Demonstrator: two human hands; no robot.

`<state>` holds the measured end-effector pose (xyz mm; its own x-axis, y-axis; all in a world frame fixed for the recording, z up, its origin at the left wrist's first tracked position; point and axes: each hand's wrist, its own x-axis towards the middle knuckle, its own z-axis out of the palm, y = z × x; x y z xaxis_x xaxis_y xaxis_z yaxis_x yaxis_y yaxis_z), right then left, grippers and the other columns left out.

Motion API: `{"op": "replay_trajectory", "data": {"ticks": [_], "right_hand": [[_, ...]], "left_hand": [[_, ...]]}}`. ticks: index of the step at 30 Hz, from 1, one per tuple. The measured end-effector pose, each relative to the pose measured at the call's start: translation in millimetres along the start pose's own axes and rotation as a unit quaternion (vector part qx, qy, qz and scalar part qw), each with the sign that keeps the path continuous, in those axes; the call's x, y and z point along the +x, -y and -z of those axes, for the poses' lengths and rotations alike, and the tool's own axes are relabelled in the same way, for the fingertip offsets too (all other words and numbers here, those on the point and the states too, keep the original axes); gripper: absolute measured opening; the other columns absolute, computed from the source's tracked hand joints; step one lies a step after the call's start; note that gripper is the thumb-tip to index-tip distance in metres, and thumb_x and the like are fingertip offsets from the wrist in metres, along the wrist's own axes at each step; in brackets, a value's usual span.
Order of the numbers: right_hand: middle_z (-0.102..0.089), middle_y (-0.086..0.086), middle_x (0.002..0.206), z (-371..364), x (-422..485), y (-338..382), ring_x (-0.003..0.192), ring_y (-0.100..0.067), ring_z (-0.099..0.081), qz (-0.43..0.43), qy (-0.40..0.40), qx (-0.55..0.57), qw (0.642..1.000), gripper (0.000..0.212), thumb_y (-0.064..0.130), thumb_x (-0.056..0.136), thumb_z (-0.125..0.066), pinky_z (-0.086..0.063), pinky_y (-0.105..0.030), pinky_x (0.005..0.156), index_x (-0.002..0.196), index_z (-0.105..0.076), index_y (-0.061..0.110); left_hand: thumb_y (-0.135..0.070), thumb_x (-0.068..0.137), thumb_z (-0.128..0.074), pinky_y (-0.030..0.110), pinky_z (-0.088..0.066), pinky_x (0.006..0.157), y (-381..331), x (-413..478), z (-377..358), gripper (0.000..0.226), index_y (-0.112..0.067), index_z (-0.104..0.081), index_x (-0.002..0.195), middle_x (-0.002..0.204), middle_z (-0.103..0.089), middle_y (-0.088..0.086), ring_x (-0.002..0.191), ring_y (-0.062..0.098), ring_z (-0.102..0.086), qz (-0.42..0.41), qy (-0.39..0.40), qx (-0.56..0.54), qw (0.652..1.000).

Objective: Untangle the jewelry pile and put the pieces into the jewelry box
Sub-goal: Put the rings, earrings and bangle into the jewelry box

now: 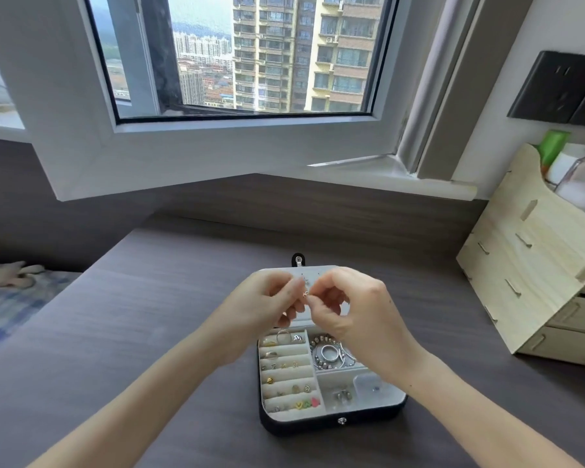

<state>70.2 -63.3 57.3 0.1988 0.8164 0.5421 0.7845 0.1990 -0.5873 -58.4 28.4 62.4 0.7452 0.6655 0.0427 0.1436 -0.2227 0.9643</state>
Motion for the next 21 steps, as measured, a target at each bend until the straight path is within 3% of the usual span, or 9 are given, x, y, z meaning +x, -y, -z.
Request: {"op": "replay_trajectory", "data": {"ticks": [5,10,12,14,16,18,19,21], "right_hand": [[-0.062,0.009,0.066,3.0,-1.7,5.0,0.065,-0.008,-0.059,-0.046,0.06,0.077,0.994,0.01,0.007,0.083,-0.068,-0.046,-0.015,0.061,0.076,-0.067,0.015],[-0.065,0.002,0.063,3.4,-4.8,15.3,0.056,-0.006,-0.056,-0.145,0.102,0.166,0.97,0.012,0.006,0.083,-0.068,-0.046,-0.02,0.054,0.073,-0.067,0.013],[-0.065,0.007,0.061,6.0,-9.0,19.2,0.054,-0.002,-0.055,-0.152,0.129,0.19,0.961,0.016,0.004,0.082,-0.068,-0.044,-0.017,0.054,0.071,-0.066,0.015],[-0.064,0.011,0.064,6.7,-15.3,23.1,0.056,-0.004,-0.056,-0.107,0.136,0.144,0.974,0.017,0.013,0.079,-0.07,-0.045,-0.017,0.056,0.07,-0.063,0.026],[-0.062,0.014,0.071,3.5,-20.0,22.1,0.062,-0.007,-0.057,-0.062,0.138,0.04,0.988,0.003,0.033,0.072,-0.061,-0.048,-0.022,0.058,0.073,-0.06,0.03],[-0.061,0.013,0.07,1.3,-18.0,19.7,0.063,-0.006,-0.056,-0.037,0.142,0.005,0.989,0.01,0.036,0.069,-0.056,-0.049,-0.027,0.056,0.075,-0.06,0.03],[-0.06,0.012,0.067,1.0,-14.8,18.6,0.061,-0.005,-0.054,-0.031,0.146,0.015,0.989,0.004,0.03,0.07,-0.058,-0.047,-0.024,0.055,0.072,-0.061,0.028],[-0.058,0.011,0.062,3.3,-8.2,18.5,0.057,-0.003,-0.052,-0.028,0.138,0.041,0.989,0.014,0.011,0.073,-0.064,-0.042,-0.015,0.055,0.068,-0.061,0.024]], "left_hand": [[-0.014,0.098,-0.048,0.018,-0.04,0.055,3.8,-6.3,9.0,0.026,-0.011,-0.055,0.073,0.06,-0.051,-0.008,0.058,0.005,-0.045,0.006,0.071,-0.029,0.997],[-0.016,0.098,-0.047,0.018,-0.04,0.057,3.6,-18.8,8.3,0.03,-0.012,-0.055,0.07,0.06,-0.05,-0.007,0.055,0.003,-0.043,0.054,0.084,-0.052,0.994],[-0.016,0.099,-0.045,0.018,-0.038,0.056,1.5,-26.3,9.3,0.033,-0.011,-0.054,0.068,0.061,-0.049,-0.004,0.053,0.005,-0.041,0.068,0.106,-0.065,0.99],[-0.019,0.099,-0.048,0.017,-0.037,0.054,1.2,-33.3,9.8,0.035,-0.012,-0.053,0.065,0.059,-0.049,-0.004,0.051,0.006,-0.04,0.073,0.124,-0.058,0.988],[-0.034,0.092,-0.056,0.02,-0.036,0.053,6.0,-36.7,9.2,0.035,-0.017,-0.055,0.062,0.055,-0.051,-0.009,0.05,0.007,-0.041,0.06,0.1,0.017,0.993],[-0.049,0.078,-0.057,0.025,-0.036,0.054,9.6,-35.6,8.2,0.034,-0.019,-0.057,0.061,0.054,-0.055,-0.009,0.051,0.008,-0.044,0.033,0.065,0.099,0.992],[-0.045,0.078,-0.058,0.025,-0.037,0.054,11.1,-33.3,7.4,0.032,-0.019,-0.058,0.06,0.053,-0.056,-0.01,0.05,0.006,-0.045,0.02,0.048,0.117,0.992],[-0.023,0.086,-0.059,0.019,-0.035,0.051,12.3,-27.6,8.3,0.028,-0.018,-0.058,0.059,0.049,-0.054,-0.015,0.048,0.001,-0.044,-0.011,-0.009,0.159,0.987]]}}
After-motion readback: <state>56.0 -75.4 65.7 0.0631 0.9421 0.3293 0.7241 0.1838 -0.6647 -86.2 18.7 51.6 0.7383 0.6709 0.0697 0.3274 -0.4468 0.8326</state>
